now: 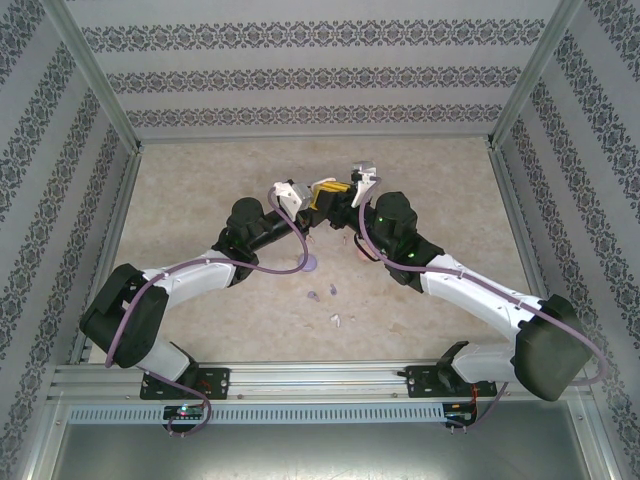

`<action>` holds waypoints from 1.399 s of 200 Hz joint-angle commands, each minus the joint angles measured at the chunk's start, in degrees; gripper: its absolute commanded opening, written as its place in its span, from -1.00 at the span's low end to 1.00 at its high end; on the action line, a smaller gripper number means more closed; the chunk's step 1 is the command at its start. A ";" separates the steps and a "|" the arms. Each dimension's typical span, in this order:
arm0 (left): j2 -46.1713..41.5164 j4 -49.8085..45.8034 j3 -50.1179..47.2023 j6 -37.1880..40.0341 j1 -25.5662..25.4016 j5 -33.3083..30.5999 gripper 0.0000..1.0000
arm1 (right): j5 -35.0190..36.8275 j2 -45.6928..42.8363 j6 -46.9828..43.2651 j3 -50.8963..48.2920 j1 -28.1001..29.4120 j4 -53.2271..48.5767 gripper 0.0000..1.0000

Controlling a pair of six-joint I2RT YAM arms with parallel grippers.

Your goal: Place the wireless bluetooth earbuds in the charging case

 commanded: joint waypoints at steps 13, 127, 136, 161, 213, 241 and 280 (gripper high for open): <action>-3.77 6.16 2.75 0.76 -1.29 2.24 -1.00 | 1.04 0.58 1.55 -0.82 -0.79 -5.61 -0.21; -3.91 7.04 0.96 0.86 -1.49 0.47 -1.00 | 1.71 -3.85 8.24 3.23 -2.69 -10.39 0.45; -4.09 7.28 0.50 1.03 -1.48 0.01 -1.00 | 1.41 -5.35 8.85 3.38 -2.81 -11.19 0.48; -4.95 7.94 -1.19 1.59 -1.49 -1.27 -1.00 | 1.23 -9.64 10.54 4.27 -3.69 -16.36 0.52; -8.96 8.19 -6.14 2.62 -1.09 -3.83 -1.00 | 4.41 -17.95 13.58 3.75 -6.39 -33.09 0.54; -11.62 7.89 -8.99 2.62 -0.97 -4.50 -1.00 | 6.60 -19.29 14.77 3.20 -6.85 -43.81 0.53; -15.18 8.33 -13.26 3.05 -0.95 -6.91 -1.00 | 6.45 -17.01 19.14 0.30 -6.11 -54.51 0.46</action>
